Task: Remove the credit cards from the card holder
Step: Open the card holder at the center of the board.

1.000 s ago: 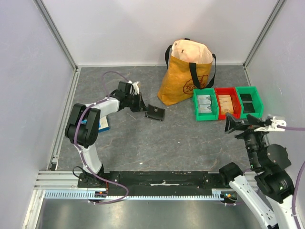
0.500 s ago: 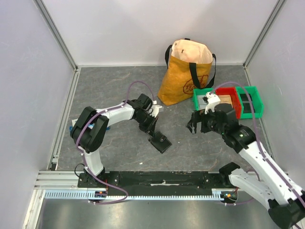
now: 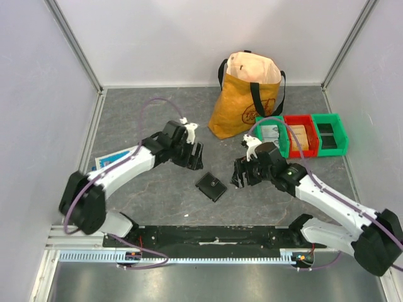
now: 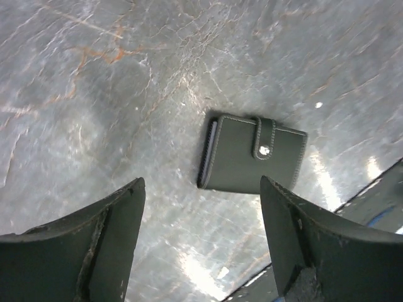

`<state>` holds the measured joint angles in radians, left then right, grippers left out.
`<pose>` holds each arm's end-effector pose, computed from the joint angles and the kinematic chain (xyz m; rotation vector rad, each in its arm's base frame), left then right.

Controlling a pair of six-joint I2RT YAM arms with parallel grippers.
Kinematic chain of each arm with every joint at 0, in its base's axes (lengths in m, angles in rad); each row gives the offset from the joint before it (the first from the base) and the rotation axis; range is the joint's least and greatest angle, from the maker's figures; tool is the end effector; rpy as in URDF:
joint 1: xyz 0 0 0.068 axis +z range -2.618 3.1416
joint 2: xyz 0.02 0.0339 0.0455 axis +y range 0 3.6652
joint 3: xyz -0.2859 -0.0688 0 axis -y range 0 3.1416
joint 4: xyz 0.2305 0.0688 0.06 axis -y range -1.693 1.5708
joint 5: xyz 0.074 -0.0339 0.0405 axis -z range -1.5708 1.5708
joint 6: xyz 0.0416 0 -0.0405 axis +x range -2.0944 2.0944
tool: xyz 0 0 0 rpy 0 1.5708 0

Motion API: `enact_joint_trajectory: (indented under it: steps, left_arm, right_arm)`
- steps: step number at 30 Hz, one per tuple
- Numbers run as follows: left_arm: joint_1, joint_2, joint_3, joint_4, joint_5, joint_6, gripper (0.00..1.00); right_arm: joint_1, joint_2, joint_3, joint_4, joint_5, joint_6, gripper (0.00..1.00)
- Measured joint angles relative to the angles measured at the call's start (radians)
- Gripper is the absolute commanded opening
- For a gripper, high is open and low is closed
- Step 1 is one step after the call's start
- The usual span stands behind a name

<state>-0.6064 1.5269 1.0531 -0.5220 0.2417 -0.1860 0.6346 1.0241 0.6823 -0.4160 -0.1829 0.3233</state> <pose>0.2426 -0.1804 0.2513 0.6435 2.5619 -0.5970 0.1502 0.1200 0.2580 -0.4686 2.3710 0.6756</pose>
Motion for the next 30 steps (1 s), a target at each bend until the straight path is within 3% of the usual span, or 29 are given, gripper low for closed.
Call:
enact_joint_trajectory:
  steps: [3,6,9,15,27,30]
  left_arm:
    - [0.001,-0.225,-0.163,0.128,-0.044,-0.15,0.79]
    - [0.0,-0.437,-0.375,0.267,-0.057,-0.295,0.78]
    - [-0.005,-0.544,-0.555,0.384,-0.051,-0.425,0.77]
    - [-0.026,-0.537,-0.715,0.529,-0.018,-0.584,0.77]
    - [-0.067,-0.275,-0.717,0.756,0.049,-0.664,0.76]
    - [-0.082,-0.22,-0.692,0.796,0.056,-0.667,0.75]
  right_arm:
    - [0.045,0.076,-0.006,0.061,0.004,0.003,0.62]
    - [0.087,0.155,-0.007,0.114,0.013,-0.001,0.58]
    - [0.121,0.232,-0.008,0.166,0.031,-0.002,0.52]
    - [0.158,0.365,-0.011,0.255,0.07,-0.001,0.38]
    - [0.282,0.428,-0.024,0.356,0.149,0.08,0.2]
    - [0.318,0.428,-0.028,0.358,0.19,0.138,0.2]
